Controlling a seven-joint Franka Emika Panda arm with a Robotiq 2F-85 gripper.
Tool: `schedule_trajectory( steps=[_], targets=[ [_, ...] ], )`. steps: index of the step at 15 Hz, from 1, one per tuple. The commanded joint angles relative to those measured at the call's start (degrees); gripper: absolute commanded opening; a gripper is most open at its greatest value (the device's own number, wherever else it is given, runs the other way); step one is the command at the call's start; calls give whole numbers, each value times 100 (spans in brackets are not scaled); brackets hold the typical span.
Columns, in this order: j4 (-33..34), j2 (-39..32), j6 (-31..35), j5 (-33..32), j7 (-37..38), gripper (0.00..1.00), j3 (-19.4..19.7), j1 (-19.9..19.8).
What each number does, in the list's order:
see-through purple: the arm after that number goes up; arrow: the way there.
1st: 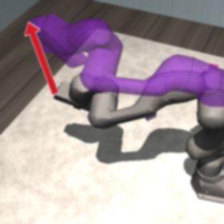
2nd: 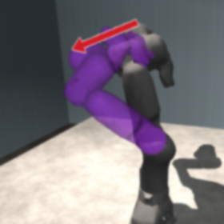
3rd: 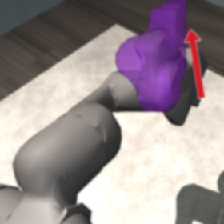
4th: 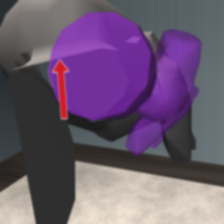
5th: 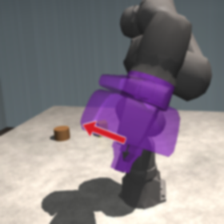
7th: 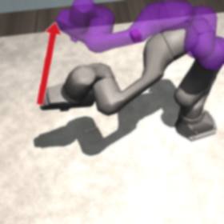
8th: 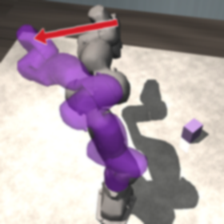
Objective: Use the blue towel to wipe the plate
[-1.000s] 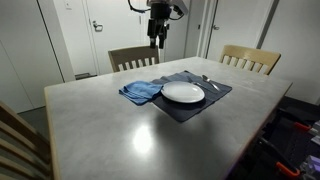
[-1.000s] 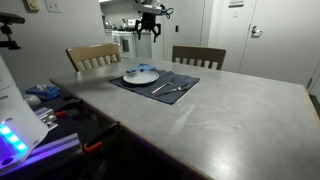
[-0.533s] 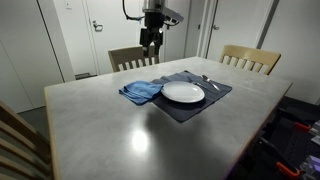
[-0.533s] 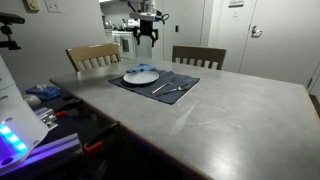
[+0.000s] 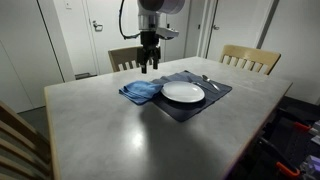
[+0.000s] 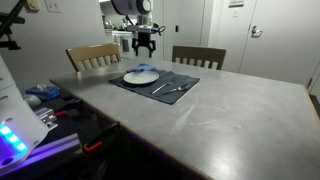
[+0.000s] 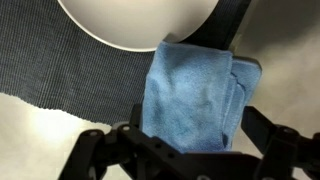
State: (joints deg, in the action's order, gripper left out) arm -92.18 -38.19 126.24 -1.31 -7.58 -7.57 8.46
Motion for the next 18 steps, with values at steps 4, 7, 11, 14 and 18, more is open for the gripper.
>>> schedule_trajectory(
  steps=[4,7,11,14,18],
  targets=[
    [475,-527,-231,-417,413,100,183,346],
    [616,-687,-304,-508,459,100,204,437],
    [794,-851,-351,-571,612,100,244,554],
    [906,-958,-321,-492,724,100,221,561],
    [1055,-1071,-318,-416,844,100,188,556]
  ],
)
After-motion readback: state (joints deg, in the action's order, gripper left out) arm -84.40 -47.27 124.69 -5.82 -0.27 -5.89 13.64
